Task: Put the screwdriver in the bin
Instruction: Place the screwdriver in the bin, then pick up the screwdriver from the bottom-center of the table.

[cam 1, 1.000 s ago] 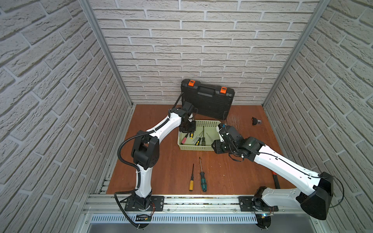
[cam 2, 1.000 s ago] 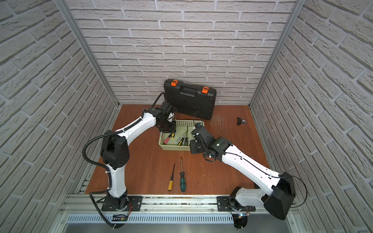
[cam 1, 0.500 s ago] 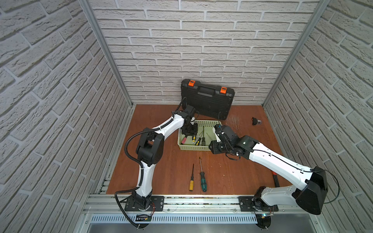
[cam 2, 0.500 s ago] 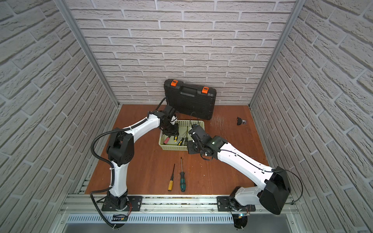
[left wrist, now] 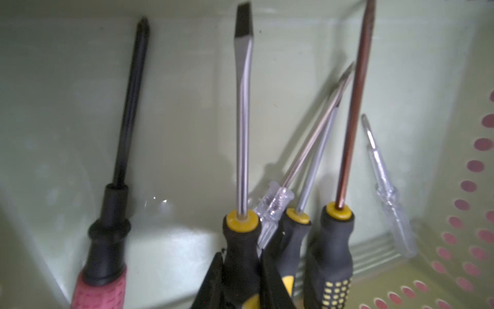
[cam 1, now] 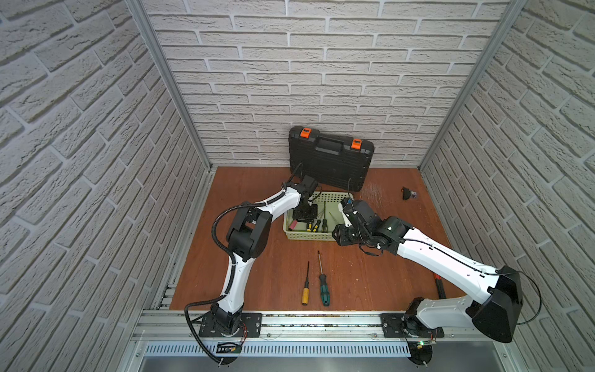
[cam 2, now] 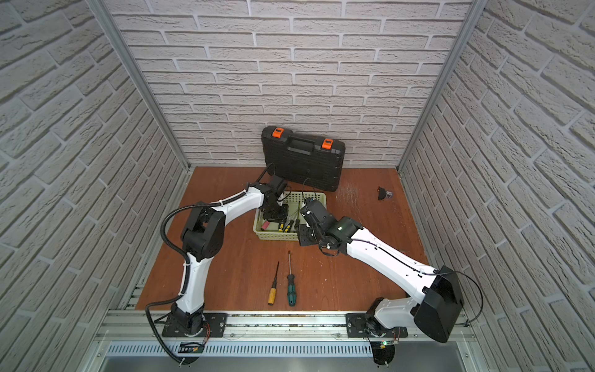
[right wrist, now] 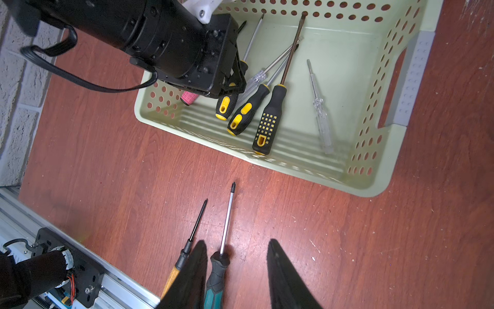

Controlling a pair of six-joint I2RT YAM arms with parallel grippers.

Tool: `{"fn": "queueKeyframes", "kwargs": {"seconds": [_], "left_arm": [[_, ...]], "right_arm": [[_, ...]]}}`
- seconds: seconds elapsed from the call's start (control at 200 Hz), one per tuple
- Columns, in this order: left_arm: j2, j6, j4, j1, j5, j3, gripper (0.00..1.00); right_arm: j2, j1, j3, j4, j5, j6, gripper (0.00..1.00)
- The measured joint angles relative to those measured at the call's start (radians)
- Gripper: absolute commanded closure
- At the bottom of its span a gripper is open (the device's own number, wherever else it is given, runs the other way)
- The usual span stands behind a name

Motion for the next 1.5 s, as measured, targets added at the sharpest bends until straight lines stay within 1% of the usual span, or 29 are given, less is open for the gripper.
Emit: {"fn": "queueKeyframes", "kwargs": {"seconds": [0.095, 0.195, 0.44, 0.55, 0.675, 0.85, 0.98, 1.19, 1.36, 1.5], "left_arm": [[0.000, -0.001, 0.011, -0.002, -0.014, 0.003, 0.62], [0.000, -0.003, 0.014, -0.004, -0.027, 0.003, 0.58], [-0.028, -0.008, 0.015, -0.005, -0.043, -0.002, 0.57], [-0.109, -0.008, 0.010, -0.005, -0.057, -0.021, 0.57], [-0.256, 0.000, 0.010, -0.005, -0.075, -0.057, 0.57], [-0.470, 0.011, 0.006, -0.005, -0.116, -0.174, 0.56], [-0.598, -0.001, -0.001, -0.005, -0.169, -0.317, 0.55], [-0.781, -0.082, -0.020, -0.020, -0.261, -0.550, 0.49], [-0.943, -0.172, -0.016, -0.072, -0.314, -0.729, 0.48], [-0.964, -0.219, -0.016, -0.080, -0.332, -0.778, 0.48]], "right_arm": [[0.000, 0.001, 0.000, 0.000, 0.000, 0.000, 0.60], [0.000, 0.003, 0.000, 0.000, 0.000, 0.000, 0.60], [0.000, 0.014, 0.000, -0.005, 0.002, 0.000, 0.60], [0.000, 0.032, 0.000, -0.020, 0.010, 0.003, 0.60], [0.000, 0.074, 0.000, -0.039, 0.027, 0.012, 0.59], [0.002, 0.182, -0.034, -0.070, 0.080, 0.069, 0.56], [0.019, 0.272, -0.076, -0.085, 0.109, 0.126, 0.54], [0.134, 0.399, -0.106, -0.095, 0.123, 0.200, 0.46], [0.214, 0.455, -0.101, -0.088, 0.108, 0.256, 0.44], [0.284, 0.466, -0.095, -0.076, 0.085, 0.285, 0.41]]}}
